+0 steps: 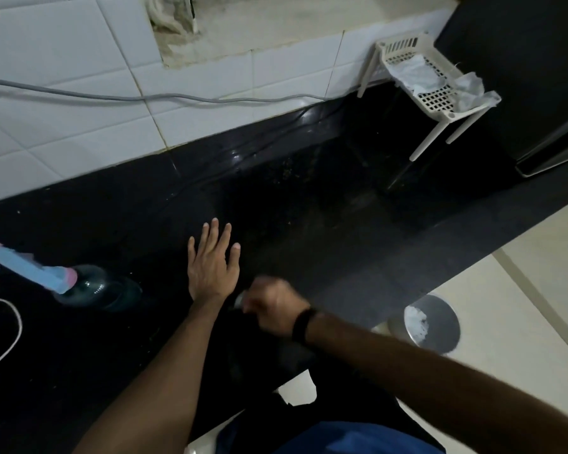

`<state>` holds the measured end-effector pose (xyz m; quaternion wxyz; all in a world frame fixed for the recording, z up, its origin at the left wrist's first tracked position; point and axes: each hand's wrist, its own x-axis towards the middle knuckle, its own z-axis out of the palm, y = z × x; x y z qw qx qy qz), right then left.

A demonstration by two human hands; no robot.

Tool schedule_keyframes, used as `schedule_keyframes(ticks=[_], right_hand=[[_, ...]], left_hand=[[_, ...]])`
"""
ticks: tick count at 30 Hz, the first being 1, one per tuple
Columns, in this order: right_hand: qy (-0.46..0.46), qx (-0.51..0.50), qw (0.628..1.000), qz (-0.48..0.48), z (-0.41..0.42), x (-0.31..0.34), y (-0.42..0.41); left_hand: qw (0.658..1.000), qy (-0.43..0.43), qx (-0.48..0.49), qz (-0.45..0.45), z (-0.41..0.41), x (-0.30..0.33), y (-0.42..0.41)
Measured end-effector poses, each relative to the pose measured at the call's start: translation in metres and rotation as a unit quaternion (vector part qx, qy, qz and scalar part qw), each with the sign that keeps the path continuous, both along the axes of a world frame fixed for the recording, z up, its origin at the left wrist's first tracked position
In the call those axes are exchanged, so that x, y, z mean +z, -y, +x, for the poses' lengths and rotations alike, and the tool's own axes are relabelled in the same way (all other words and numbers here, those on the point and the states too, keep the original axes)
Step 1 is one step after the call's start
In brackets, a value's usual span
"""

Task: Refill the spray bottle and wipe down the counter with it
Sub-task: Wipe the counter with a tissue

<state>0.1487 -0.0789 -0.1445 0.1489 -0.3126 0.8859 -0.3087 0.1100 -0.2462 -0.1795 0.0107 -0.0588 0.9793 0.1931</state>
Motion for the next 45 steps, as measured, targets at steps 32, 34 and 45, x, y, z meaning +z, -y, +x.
schedule_keyframes(ticks=[32,34,45], right_hand=[[0.536,-0.263,0.772,-0.218,0.018,0.037,-0.084],[0.515,-0.385,0.700,-0.310,0.022,0.043,-0.129],[0.359,-0.730,0.476,-0.334,0.142,0.016,-0.376]], left_hand=[[0.992,0.041,-0.093,-0.077,0.016,0.010,-0.016],[0.994,0.063,-0.064,-0.064,0.026,0.010,-0.027],[0.910,0.076,-0.404,0.051,0.069,0.027,-0.291]])
